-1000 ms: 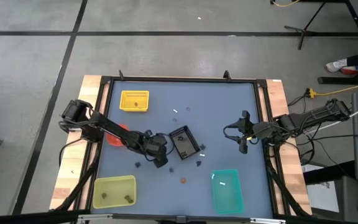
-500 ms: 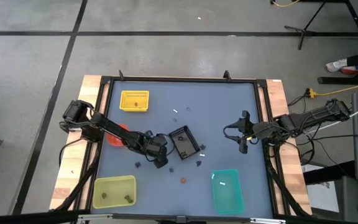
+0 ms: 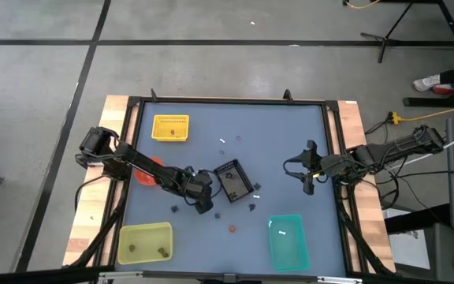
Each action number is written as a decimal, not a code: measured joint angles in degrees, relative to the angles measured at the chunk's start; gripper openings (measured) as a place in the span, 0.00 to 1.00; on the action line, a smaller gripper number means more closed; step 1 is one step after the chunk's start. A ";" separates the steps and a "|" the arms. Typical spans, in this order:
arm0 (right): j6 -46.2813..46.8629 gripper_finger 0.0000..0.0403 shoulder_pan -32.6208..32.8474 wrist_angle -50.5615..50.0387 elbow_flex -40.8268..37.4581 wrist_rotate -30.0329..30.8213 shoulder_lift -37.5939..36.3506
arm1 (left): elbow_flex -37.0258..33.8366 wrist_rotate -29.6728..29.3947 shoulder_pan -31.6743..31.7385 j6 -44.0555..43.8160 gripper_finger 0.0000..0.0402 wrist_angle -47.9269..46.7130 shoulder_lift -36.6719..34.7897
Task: Sort Halloween decoration
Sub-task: Put the orange pumpkin toy into the orange bin
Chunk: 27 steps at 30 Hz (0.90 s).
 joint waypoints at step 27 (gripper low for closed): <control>-0.02 0.53 0.00 0.02 0.00 0.00 0.02 | -0.28 4.03 2.19 1.46 0.20 -3.77 -4.39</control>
